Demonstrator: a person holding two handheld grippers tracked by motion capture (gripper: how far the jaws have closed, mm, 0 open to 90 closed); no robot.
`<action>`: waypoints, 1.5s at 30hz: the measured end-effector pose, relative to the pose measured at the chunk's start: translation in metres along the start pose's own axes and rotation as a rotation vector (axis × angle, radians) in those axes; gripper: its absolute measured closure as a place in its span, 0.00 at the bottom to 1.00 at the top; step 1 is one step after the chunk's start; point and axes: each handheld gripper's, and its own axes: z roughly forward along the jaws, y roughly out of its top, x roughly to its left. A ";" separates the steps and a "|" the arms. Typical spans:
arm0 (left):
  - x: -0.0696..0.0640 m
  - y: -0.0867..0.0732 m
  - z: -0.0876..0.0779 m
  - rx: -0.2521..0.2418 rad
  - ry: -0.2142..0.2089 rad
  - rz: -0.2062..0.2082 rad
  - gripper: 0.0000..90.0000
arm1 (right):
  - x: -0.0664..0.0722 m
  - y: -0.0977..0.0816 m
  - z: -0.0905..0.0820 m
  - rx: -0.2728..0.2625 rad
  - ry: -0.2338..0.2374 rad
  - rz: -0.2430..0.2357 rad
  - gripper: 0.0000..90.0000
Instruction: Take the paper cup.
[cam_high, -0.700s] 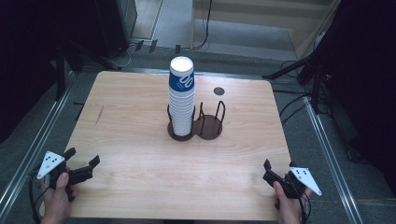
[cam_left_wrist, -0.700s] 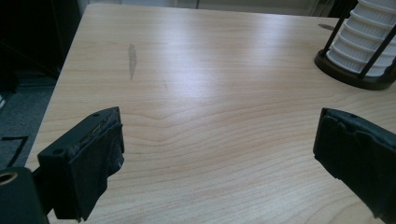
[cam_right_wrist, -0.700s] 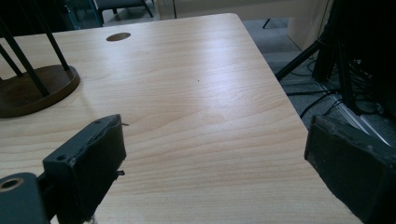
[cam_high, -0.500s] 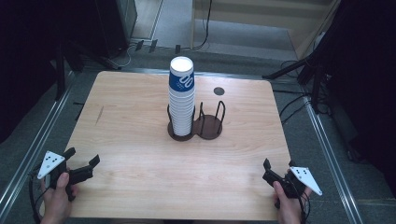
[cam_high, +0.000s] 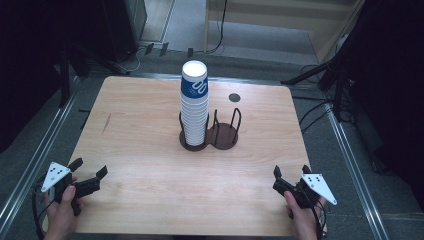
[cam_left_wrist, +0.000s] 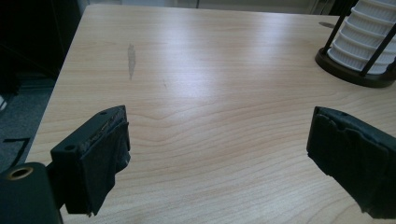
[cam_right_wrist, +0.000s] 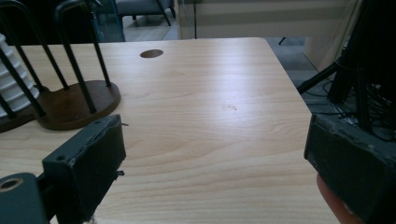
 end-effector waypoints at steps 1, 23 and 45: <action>0.000 0.000 0.000 0.002 0.000 -0.002 0.07 | 0.004 0.004 0.000 -0.011 0.013 -0.012 0.07; -0.002 0.000 0.002 0.004 -0.001 0.022 0.07 | 0.028 0.033 0.006 -0.038 0.092 -0.029 0.07; -0.003 0.000 0.002 0.005 0.003 0.027 0.08 | 0.053 0.056 0.012 -0.056 0.150 -0.049 0.14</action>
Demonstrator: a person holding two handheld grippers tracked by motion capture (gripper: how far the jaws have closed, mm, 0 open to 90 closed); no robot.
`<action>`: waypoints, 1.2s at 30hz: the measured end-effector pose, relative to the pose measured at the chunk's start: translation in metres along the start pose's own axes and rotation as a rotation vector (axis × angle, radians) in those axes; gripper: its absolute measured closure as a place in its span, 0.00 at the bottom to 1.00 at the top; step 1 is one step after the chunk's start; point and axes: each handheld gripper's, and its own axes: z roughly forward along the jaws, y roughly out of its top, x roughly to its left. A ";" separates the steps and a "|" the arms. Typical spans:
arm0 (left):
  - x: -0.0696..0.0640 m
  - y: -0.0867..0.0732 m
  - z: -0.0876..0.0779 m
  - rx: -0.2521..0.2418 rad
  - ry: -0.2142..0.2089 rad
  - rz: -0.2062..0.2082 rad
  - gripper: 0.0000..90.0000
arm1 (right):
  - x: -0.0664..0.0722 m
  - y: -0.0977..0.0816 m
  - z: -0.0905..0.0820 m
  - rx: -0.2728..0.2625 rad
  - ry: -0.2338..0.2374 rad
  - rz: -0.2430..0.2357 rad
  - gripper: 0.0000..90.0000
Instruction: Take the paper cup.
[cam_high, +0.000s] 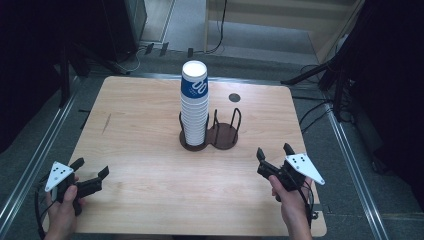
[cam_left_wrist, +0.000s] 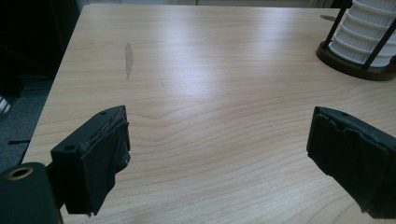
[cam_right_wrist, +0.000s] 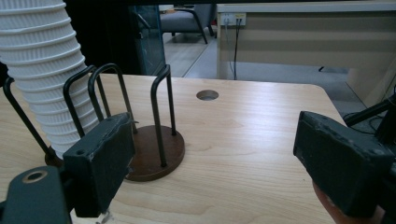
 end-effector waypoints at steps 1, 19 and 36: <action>0.000 0.000 0.000 0.000 0.000 0.000 0.07 | 0.002 0.001 0.001 -0.002 0.004 -0.004 0.14; -0.001 0.000 0.000 0.004 -0.002 0.014 0.08 | 0.028 0.019 0.016 -0.025 0.046 -0.038 0.14; -0.002 0.000 0.000 0.000 -0.009 0.020 0.08 | 0.043 0.033 0.030 -0.044 0.043 -0.022 0.13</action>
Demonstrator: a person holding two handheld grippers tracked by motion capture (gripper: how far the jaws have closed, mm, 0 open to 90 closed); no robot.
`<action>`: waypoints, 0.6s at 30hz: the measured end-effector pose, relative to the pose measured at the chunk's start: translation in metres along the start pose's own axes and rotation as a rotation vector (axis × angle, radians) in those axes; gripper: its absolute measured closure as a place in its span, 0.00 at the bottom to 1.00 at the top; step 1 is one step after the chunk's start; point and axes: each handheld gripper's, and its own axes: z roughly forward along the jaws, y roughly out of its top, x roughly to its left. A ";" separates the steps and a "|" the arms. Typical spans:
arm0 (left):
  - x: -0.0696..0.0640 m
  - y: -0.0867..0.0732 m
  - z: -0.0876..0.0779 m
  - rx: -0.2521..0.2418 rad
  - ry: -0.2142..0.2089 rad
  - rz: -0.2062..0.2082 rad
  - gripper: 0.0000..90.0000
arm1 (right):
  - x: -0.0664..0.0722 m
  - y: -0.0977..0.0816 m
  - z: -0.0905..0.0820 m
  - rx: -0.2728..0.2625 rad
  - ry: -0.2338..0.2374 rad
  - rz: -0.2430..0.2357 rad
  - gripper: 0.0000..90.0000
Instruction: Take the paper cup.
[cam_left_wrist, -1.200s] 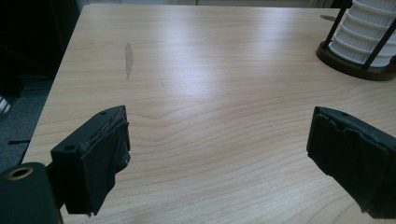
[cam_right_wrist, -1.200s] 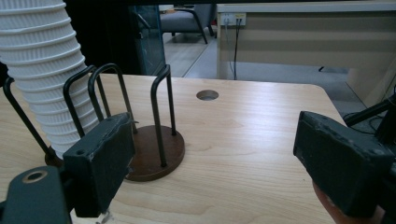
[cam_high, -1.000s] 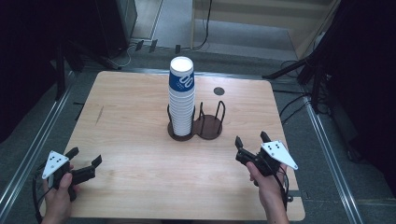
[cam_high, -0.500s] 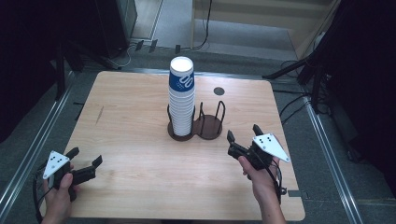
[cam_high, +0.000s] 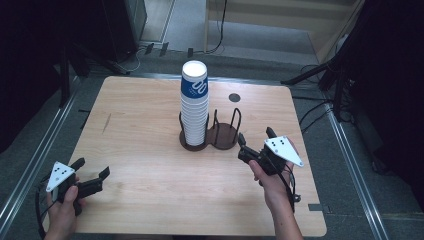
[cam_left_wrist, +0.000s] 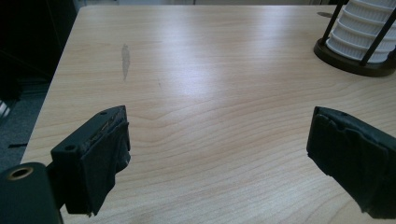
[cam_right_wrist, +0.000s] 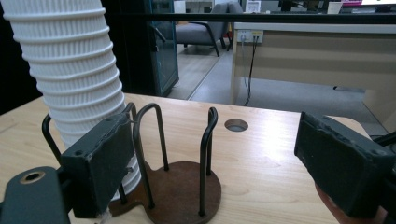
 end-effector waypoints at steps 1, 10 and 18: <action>0.000 0.000 0.000 0.001 -0.001 0.001 0.08 | 0.000 0.002 0.002 0.001 0.012 0.006 0.14; 0.000 0.000 0.000 0.001 -0.004 0.003 0.08 | 0.005 0.012 0.009 -0.013 0.022 0.015 0.14; 0.000 0.000 0.000 -0.002 -0.005 0.001 0.08 | 0.013 0.019 0.016 -0.015 0.032 0.005 0.15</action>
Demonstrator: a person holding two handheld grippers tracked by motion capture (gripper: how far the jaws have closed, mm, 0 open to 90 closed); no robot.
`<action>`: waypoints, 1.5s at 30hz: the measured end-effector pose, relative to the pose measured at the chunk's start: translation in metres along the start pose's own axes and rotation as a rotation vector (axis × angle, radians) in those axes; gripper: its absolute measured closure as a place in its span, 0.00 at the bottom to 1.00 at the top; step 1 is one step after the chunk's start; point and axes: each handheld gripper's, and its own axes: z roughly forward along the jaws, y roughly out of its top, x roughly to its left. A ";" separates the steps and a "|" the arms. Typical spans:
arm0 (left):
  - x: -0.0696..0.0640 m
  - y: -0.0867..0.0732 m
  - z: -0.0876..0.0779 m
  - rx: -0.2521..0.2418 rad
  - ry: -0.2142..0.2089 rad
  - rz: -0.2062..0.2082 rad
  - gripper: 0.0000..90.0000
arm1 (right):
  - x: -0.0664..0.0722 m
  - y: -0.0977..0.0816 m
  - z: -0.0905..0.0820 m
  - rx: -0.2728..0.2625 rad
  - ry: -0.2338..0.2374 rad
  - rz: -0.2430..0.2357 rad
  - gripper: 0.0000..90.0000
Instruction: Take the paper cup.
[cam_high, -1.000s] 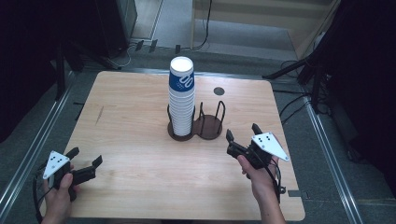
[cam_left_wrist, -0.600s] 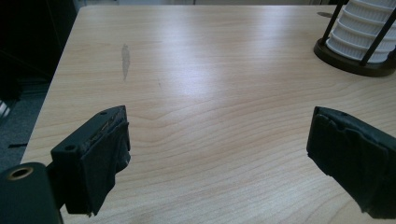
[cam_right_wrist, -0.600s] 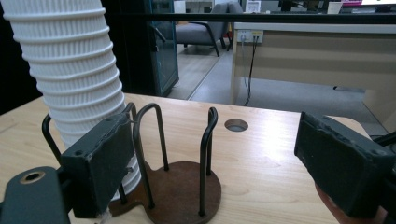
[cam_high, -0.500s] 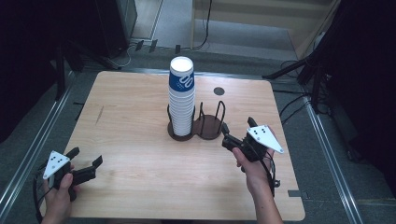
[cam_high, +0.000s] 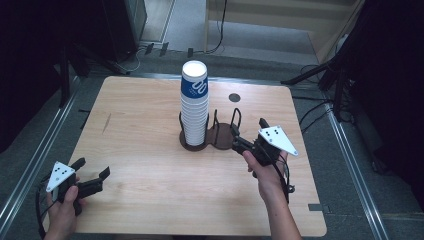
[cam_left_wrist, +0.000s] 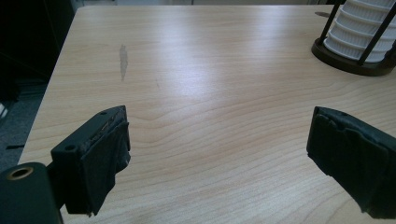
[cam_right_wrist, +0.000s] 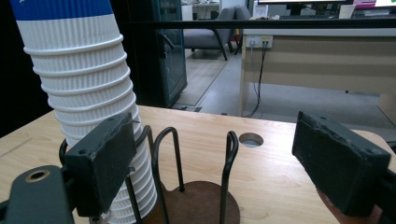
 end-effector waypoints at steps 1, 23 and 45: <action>0.000 0.000 0.000 0.000 -0.001 -0.001 0.08 | 0.001 0.000 0.001 0.002 0.002 0.004 0.15; 0.001 0.000 0.000 -0.002 -0.011 -0.003 0.08 | 0.020 0.014 0.017 0.028 0.050 -0.017 0.14; 0.001 0.000 0.000 -0.001 -0.016 -0.002 0.08 | 0.049 0.038 0.037 0.013 0.104 -0.002 0.06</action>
